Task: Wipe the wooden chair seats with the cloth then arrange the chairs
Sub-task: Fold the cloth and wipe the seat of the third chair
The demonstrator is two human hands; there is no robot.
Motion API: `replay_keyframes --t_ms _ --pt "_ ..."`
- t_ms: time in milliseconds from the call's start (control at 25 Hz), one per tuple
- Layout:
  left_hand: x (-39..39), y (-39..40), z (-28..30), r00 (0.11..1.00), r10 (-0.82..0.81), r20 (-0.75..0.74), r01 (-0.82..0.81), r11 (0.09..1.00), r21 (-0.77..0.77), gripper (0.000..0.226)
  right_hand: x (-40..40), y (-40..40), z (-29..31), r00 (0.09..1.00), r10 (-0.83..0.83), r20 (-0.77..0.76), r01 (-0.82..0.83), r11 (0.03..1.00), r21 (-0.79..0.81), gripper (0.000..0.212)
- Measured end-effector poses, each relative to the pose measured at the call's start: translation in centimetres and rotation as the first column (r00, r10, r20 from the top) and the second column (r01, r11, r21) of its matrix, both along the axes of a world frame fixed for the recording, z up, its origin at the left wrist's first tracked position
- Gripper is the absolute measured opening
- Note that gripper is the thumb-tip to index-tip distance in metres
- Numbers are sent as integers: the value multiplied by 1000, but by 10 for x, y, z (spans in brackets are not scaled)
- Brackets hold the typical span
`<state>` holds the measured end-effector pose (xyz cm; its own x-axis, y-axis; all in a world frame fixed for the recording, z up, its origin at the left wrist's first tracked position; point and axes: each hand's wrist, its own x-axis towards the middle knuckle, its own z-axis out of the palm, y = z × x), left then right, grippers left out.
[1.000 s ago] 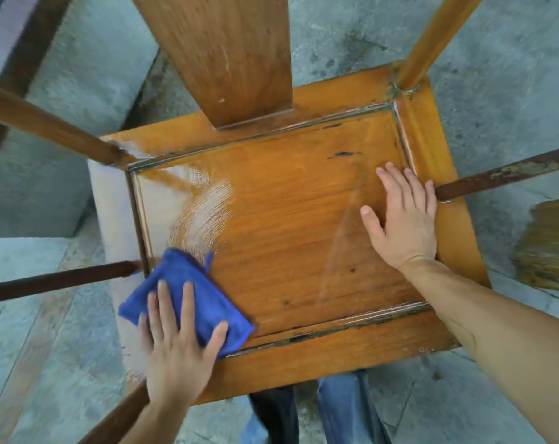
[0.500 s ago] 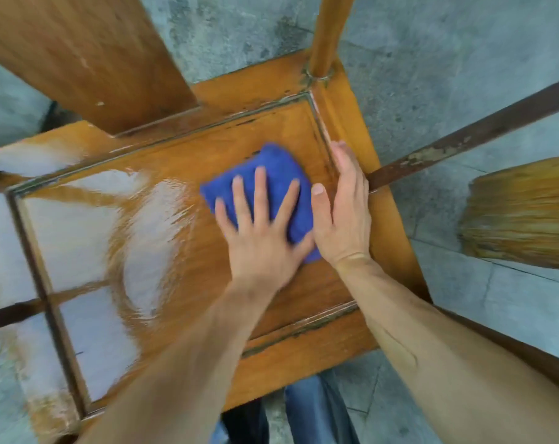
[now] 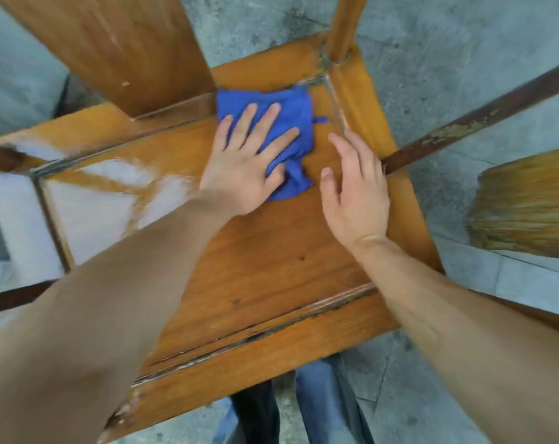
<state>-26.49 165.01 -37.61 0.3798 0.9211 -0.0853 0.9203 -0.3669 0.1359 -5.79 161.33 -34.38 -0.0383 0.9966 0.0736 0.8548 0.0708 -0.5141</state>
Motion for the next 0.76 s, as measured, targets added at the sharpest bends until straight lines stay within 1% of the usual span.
replay_keyframes --t_ms 40,80,120,160,200,280,320,360,400,440,520,560,600,640,720,760 --pt "-35 -25 -3 991 133 -29 -132 991 6 59 -2 9 -1 995 77 59 -71 993 -89 53" --pt "-75 -48 -2 951 305 -55 -305 952 9 61 -7 18 -1 980 165 111 -142 971 -190 56" --pt "-113 -71 1 876 478 -69 -479 878 2 64 -13 25 -3 957 241 159 -194 945 -261 58" --pt "-146 -91 5 777 625 -74 -628 778 -19 69 -17 29 -5 937 285 203 -221 932 -288 60" --pt "-172 -108 9 674 734 -79 -738 673 -40 74 -19 31 -8 927 298 228 -227 929 -291 60" --pt "-199 -132 18 486 867 -105 -874 482 -63 82 -20 28 -11 931 294 216 -225 929 -294 60" --pt "-198 -136 20 409 905 -117 -912 402 -78 85 -20 27 -12 937 287 199 -222 928 -298 60" --pt "-190 -135 20 359 926 -121 -932 349 -96 86 -19 26 -12 943 278 182 -217 930 -298 60" --pt "-177 -131 20 361 926 -112 -931 351 -97 85 -19 25 -13 948 271 169 -215 933 -289 60" --pt "-161 -122 19 414 904 -108 -910 407 -79 83 -20 25 -13 951 267 156 -218 936 -276 61" --pt "-123 -89 12 556 823 -113 -831 555 -50 77 -20 27 -14 957 262 127 -221 938 -266 63" --pt "-101 -68 9 592 798 -114 -805 591 -47 76 -20 26 -15 959 260 116 -222 938 -265 63" --pt "-78 -46 6 585 802 -121 -810 584 -48 76 -20 25 -15 960 258 106 -222 938 -267 62" --pt "-58 -27 4 544 830 -123 -839 543 -45 77 -20 25 -15 962 256 95 -222 937 -270 62" --pt "-32 -2 4 435 889 -146 -901 430 -66 82 -18 26 -15 966 249 67 -223 935 -275 63" --pt "-27 3 4 404 900 -165 -915 397 -75 82 -18 26 -14 967 248 61 -224 937 -270 64"
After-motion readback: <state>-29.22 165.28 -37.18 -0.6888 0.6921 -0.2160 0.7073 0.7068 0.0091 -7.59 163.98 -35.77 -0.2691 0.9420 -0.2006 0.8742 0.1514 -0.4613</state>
